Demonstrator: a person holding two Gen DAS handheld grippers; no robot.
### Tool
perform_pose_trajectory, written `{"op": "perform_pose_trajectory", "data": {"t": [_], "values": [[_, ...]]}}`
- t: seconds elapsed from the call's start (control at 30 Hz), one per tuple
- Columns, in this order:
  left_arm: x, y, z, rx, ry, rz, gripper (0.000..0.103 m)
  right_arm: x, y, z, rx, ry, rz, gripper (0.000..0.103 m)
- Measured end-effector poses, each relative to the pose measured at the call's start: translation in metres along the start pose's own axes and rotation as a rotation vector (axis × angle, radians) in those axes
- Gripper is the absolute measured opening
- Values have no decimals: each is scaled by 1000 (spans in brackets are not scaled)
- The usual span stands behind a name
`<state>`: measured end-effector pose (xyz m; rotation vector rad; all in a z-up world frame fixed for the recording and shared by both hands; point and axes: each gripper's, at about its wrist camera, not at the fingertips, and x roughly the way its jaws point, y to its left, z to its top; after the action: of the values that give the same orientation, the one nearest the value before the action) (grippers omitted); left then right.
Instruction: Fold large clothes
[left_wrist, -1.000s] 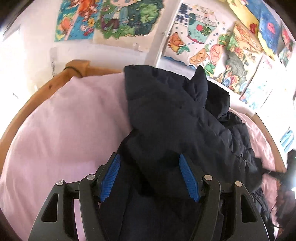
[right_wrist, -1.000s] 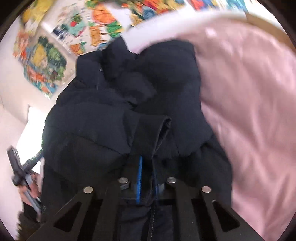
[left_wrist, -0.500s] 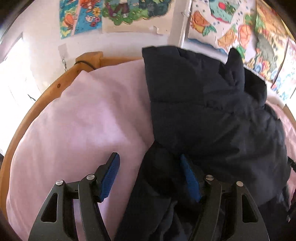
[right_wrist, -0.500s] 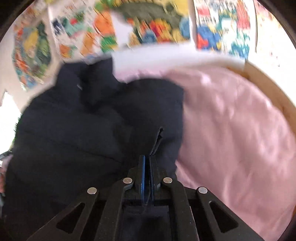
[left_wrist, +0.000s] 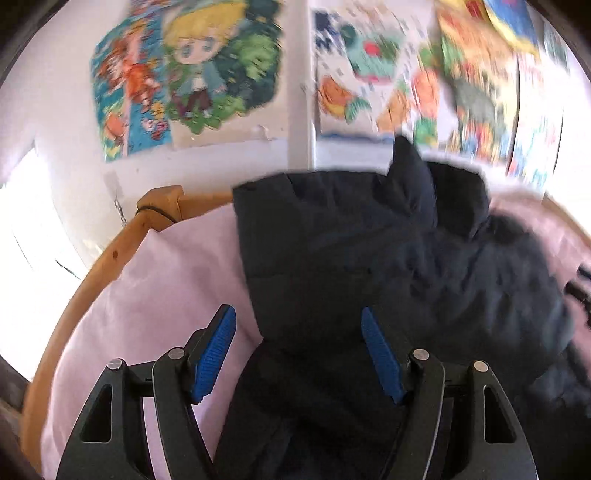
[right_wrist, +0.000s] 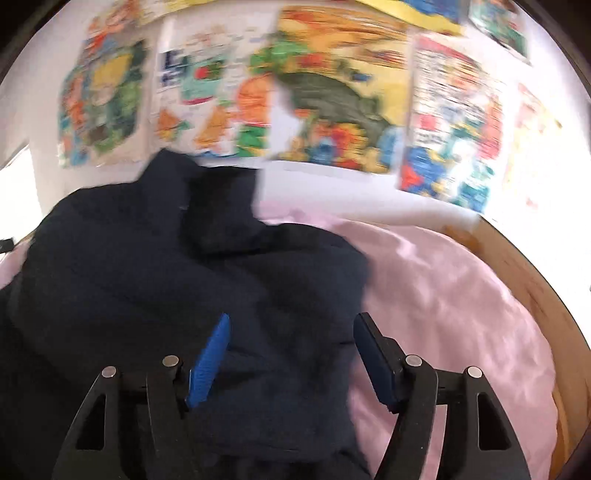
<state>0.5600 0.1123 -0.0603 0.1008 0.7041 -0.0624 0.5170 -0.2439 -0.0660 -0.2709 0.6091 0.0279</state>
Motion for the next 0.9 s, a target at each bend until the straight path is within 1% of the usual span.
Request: {"op": "perform_pose_trajectory", "data": {"t": [0.1,0.13,0.17,0.23,0.27,0.37,0.47,0.53,0.57,0.6,0.63,0.67,0.7,0.73,0.77,0.8,0.83,0.9], "values": [[28,-6,-11,7,49,10,66,16,16,-2,-45,26,4,67],[38,-6,-11,6,62,5,68,22,21,-7,-59,48,-1,67],[44,-4,-14,2,75,1,70,32,23,-11,-67,74,-12,67],[51,3,-14,-20,94,9,83,44,22,-17,-60,110,-19,67],[56,6,-16,-39,106,1,84,50,20,-20,-51,127,-22,67],[71,12,-19,-75,152,-14,90,60,21,-26,-55,130,-39,71],[74,12,-21,-67,159,-2,91,68,24,-31,-77,142,-50,75],[67,13,-19,-68,143,-1,91,69,22,-30,-76,148,-44,75],[59,16,-17,-78,126,-4,91,65,19,-28,-64,140,-27,75],[51,18,-15,-87,109,-9,91,60,13,-23,-49,130,0,76],[44,19,-12,-92,89,-15,91,53,6,-18,-28,116,46,76],[31,21,-6,-98,47,-22,91,45,-1,-11,-2,97,92,76],[21,22,-2,-102,16,-24,91,36,-9,-4,22,77,120,76],[10,23,3,-106,-24,-25,91,29,-16,5,41,53,143,80],[-3,22,12,-112,-72,-37,91,23,-22,14,57,28,163,82],[-9,22,19,-113,-90,-54,91,19,-27,22,68,12,182,86],[-15,19,27,-113,-103,-81,91,18,-33,33,83,12,240,90],[-17,9,48,-106,-89,-133,91,26,-41,60,93,15,277,90]]}}
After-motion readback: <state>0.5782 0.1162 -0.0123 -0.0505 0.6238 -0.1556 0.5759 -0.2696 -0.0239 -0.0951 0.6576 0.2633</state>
